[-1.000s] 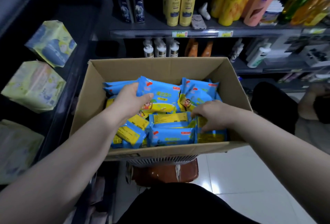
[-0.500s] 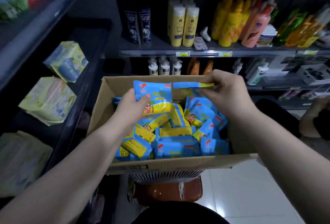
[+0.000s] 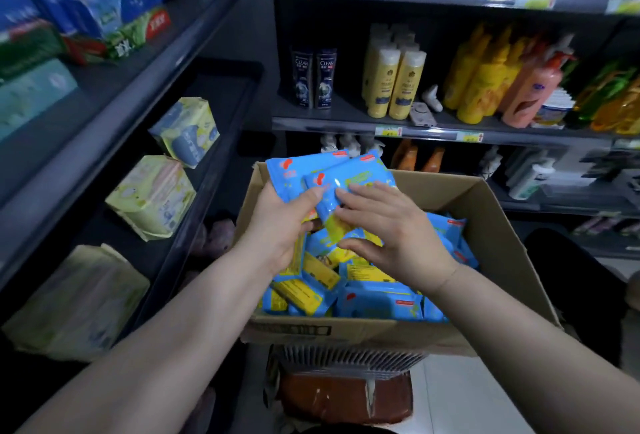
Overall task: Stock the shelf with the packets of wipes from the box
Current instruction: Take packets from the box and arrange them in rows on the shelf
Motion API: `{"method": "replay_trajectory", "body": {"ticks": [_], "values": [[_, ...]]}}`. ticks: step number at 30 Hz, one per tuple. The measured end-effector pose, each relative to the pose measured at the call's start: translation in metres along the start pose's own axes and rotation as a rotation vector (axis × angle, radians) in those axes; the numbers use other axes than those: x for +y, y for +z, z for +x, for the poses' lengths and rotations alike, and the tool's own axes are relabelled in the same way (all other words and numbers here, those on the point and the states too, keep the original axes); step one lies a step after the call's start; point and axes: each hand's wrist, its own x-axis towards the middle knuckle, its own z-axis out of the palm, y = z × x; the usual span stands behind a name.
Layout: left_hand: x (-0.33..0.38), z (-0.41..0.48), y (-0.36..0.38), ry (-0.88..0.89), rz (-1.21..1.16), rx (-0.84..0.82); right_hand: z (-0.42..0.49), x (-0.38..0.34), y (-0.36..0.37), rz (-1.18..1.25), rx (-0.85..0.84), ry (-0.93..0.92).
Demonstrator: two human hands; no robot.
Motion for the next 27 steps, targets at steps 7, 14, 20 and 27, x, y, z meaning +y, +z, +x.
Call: {"method": "replay_trajectory", "body": {"ticks": [7, 14, 20, 27], "values": [[0.016, -0.02, -0.042, 0.037, 0.041, 0.022, 0.031, -0.005, -0.012, 0.311, -0.094, 0.639], [0.03, -0.071, -0.073, 0.128, 0.062, 0.171, 0.072, -0.028, 0.0, 0.903, -0.29, 0.606], [0.039, -0.123, -0.085, 0.228, 0.049, 0.417, 0.097, -0.055, 0.007, 1.031, -0.481, 0.391], [0.04, -0.218, -0.097, 0.307, -0.053, 0.864, 0.11, -0.116, 0.025, 1.271, -0.523, 0.216]]}}
